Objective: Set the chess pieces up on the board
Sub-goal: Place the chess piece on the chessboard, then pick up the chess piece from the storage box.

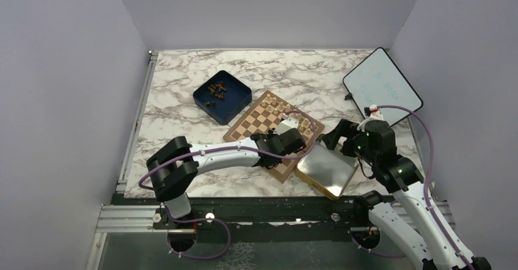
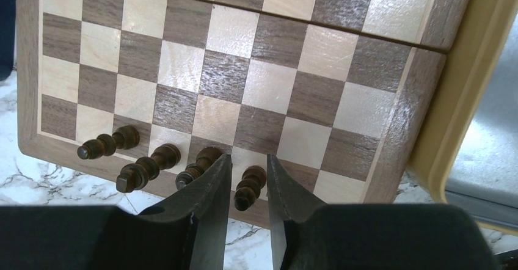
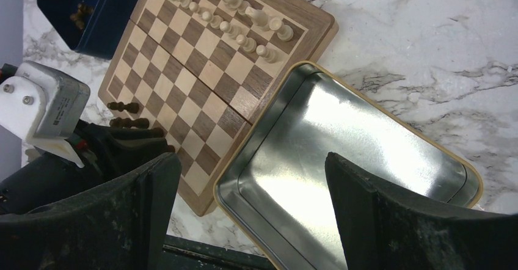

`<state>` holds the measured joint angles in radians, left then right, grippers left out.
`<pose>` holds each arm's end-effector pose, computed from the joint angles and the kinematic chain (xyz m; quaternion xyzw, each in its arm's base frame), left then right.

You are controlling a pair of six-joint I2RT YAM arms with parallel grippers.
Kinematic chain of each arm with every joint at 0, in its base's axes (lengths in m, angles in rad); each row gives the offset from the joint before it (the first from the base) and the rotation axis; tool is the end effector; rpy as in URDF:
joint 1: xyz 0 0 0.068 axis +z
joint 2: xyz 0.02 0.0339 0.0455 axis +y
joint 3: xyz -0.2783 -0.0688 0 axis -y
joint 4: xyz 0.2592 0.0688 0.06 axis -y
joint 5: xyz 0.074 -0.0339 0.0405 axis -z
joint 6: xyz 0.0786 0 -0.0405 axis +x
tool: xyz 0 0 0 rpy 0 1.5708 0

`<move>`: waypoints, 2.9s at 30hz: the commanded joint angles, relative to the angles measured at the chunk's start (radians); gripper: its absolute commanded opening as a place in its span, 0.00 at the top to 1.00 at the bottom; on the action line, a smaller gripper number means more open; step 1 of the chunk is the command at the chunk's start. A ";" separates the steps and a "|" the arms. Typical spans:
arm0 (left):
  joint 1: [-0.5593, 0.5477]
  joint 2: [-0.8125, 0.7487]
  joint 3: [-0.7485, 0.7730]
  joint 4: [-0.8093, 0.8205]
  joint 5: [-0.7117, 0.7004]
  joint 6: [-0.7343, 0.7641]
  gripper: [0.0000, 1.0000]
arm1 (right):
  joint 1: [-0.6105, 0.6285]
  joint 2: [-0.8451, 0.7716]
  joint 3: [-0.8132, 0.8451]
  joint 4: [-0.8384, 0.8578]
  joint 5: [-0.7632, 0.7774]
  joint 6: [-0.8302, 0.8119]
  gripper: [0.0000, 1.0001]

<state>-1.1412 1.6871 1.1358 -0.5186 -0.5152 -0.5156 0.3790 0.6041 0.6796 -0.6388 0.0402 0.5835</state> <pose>0.1905 -0.3229 0.1804 0.2282 0.9108 -0.0097 0.3439 0.1627 0.0614 0.2695 0.0990 0.8700 0.2078 0.4359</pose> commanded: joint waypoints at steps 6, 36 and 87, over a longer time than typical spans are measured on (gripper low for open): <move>0.010 -0.029 0.097 -0.030 -0.030 0.035 0.69 | 0.007 -0.002 0.005 0.025 -0.022 -0.016 0.06; 0.801 -0.024 0.346 -0.035 0.335 0.245 0.65 | 0.006 0.004 -0.049 0.102 -0.127 -0.015 0.06; 0.962 0.385 0.447 -0.018 0.382 0.341 0.74 | 0.006 0.015 -0.028 0.084 -0.106 -0.039 0.06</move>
<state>-0.1844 2.0472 1.5631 -0.5468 -0.1375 -0.1909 0.3801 0.6300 0.6353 -0.5671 -0.0753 0.5579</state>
